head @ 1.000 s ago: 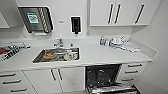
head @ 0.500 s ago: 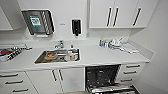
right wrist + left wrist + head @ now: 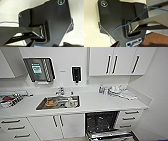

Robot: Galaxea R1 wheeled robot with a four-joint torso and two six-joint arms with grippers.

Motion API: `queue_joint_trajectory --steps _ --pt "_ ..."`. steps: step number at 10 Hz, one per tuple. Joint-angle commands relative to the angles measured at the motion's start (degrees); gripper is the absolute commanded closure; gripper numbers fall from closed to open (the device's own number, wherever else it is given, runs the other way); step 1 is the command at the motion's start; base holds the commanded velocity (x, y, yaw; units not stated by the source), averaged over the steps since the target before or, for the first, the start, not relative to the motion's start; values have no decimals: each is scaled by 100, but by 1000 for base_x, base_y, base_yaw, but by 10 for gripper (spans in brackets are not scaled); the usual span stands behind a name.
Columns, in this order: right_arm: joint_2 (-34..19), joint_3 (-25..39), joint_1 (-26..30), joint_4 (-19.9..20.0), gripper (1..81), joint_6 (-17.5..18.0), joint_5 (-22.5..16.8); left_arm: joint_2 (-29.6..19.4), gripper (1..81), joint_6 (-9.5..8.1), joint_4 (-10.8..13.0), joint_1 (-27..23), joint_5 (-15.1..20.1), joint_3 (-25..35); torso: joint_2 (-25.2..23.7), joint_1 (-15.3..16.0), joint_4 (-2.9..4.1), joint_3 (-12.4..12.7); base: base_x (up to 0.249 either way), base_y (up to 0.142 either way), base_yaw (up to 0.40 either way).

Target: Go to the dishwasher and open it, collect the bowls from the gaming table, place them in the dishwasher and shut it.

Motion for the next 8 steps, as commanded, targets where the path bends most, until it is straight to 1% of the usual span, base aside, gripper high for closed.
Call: queue_joint_trajectory --steps 1,2,4,5,7,8 --pt "-68 -4 201 -77 10 -29 -334 -127 10 31 62 -158 336 78 -30 19 0 0 0 0 0" --pt "2 -117 201 -78 10 -29 -334 -118 10 31 71 -157 336 78 166 -107 0 2 0 0 0" --pt "161 -364 201 -112 10 -29 -334 -110 10 31 71 -158 336 78 304 -201 0 2 0 0 0" --pt "196 -408 193 -156 10 -29 -334 -101 10 39 71 -158 345 78 890 -582 0 2 0 0 0" --pt "205 -408 192 -183 10 -29 -334 -92 10 40 71 -149 345 78 892 -612 0 2 0 0 0" --pt "205 -408 192 -192 10 -29 -334 -92 10 49 71 -158 345 78 1004 -704 0 2 0 0 0"
